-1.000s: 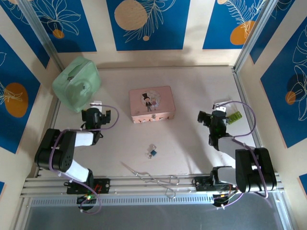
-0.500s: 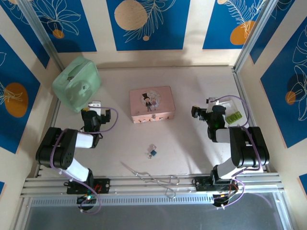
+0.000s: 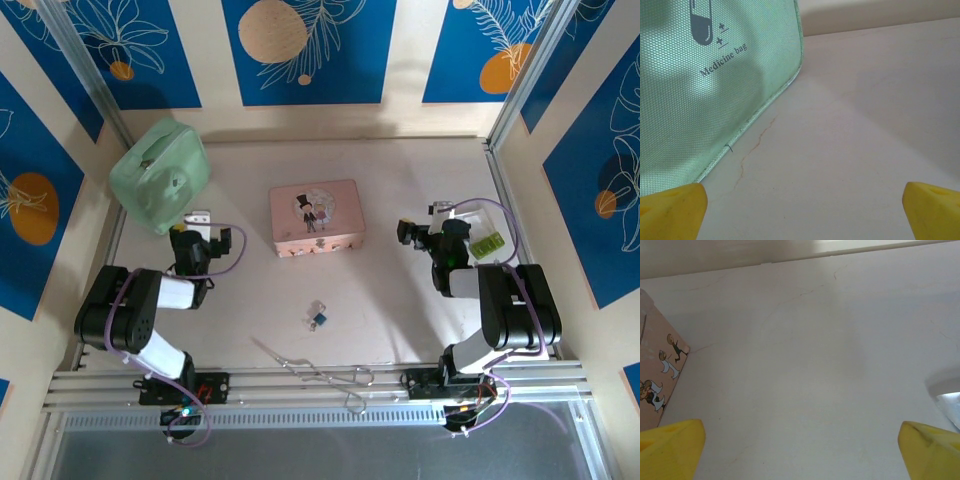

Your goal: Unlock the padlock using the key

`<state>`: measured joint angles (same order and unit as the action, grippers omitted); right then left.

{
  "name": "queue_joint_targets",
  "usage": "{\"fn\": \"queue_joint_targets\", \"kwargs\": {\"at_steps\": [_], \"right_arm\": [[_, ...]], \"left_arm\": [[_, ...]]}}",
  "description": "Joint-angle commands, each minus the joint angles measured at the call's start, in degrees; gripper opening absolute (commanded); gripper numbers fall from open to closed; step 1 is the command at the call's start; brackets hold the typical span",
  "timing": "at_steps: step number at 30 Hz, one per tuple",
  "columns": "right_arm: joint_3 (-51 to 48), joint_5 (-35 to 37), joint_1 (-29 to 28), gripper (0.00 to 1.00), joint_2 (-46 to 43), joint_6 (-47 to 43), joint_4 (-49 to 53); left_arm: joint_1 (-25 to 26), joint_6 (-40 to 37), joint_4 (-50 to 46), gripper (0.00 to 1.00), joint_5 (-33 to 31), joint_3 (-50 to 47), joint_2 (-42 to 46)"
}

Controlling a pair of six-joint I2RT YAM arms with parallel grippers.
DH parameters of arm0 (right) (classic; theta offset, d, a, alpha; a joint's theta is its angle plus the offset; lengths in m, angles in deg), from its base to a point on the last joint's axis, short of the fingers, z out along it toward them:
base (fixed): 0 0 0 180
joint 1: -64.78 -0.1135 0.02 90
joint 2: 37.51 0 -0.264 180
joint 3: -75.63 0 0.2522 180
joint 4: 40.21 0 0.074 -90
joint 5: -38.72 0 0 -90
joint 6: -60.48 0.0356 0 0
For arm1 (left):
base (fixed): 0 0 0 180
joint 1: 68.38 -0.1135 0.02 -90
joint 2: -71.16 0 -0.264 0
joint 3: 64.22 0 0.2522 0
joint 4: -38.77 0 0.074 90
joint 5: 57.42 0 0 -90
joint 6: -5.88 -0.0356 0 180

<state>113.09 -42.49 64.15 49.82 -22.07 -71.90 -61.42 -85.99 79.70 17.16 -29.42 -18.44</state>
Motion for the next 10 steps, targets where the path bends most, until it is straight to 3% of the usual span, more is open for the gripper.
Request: {"fn": "queue_joint_targets", "kwargs": {"at_steps": [1,10], "right_arm": [[-0.07,-0.62,0.01,0.99,-0.14,-1.0,-1.3],[-0.06,-1.8,-0.01,0.99,-0.22,-1.56,-1.05]], "left_arm": [[-0.55,0.09,1.99,1.0,0.83,-0.65,-0.4],[-0.55,0.13,2.06,1.0,0.92,-0.65,-0.31]]}}
